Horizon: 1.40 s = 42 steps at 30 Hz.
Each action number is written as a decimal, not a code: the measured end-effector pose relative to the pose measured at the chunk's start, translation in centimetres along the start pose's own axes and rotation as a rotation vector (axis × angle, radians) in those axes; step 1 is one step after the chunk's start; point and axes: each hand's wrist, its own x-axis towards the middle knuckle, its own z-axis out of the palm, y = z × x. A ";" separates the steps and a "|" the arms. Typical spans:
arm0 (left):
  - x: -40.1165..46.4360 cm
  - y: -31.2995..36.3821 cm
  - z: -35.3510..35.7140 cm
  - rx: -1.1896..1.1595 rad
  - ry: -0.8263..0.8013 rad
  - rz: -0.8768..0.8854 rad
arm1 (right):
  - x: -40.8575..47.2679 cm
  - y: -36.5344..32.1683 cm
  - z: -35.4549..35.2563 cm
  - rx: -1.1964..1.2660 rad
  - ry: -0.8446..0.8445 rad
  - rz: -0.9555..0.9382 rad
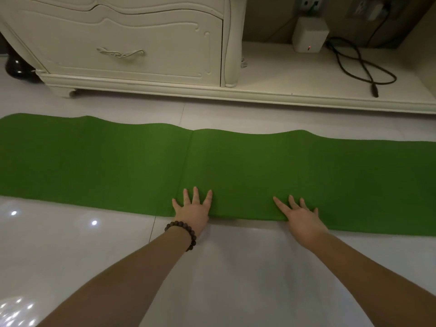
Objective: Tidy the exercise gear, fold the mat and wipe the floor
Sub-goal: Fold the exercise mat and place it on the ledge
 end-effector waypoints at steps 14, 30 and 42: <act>-11.1 1.7 7.4 -0.085 -0.024 -0.048 | -9.9 -0.6 6.3 -0.066 0.039 0.034; -7.6 21.9 3.2 0.135 0.034 0.504 | -15.2 20.9 9.1 -0.060 0.238 0.291; -6.2 26.9 6.9 0.088 0.006 0.206 | -12.9 30.0 11.2 -0.078 0.092 0.200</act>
